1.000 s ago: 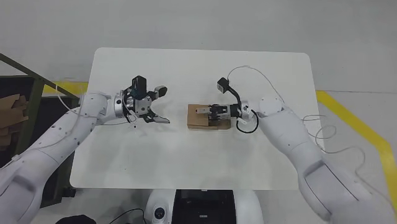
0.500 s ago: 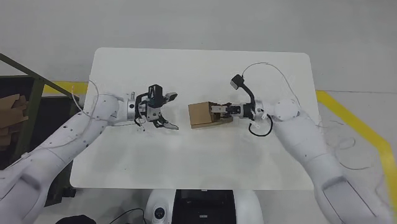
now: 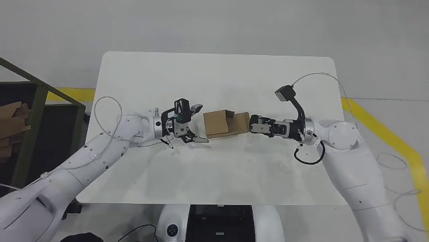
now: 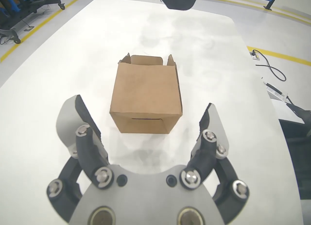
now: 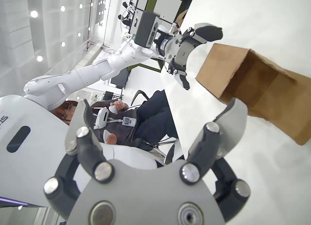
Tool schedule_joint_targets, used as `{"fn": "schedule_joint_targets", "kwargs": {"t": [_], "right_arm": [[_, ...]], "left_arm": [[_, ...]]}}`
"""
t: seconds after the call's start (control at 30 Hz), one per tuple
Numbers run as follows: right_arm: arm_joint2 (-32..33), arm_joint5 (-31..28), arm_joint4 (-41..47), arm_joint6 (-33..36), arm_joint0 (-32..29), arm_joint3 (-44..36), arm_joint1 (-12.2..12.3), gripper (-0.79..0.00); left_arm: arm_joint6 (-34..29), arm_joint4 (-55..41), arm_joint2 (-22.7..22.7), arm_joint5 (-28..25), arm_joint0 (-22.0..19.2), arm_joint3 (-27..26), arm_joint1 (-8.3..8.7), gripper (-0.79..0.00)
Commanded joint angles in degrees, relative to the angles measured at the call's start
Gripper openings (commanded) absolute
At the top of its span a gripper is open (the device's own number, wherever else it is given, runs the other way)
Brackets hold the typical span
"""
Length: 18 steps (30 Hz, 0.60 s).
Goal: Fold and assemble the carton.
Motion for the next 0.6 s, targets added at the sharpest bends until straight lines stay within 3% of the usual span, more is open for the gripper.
{"fn": "schedule_joint_targets", "kwargs": {"t": [0.0, 0.57], "right_arm": [[0.0, 0.0, 0.0, 0.0, 0.0, 0.0, 0.0, 0.000], [0.0, 0.0, 0.0, 0.0, 0.0, 0.0, 0.0, 0.000]], "left_arm": [[0.0, 0.0, 0.0, 0.0, 0.0, 0.0, 0.01, 0.000], [-3.9, -1.2, -0.8, 1.7, 2.1, -0.2, -0.99, 0.000]]}}
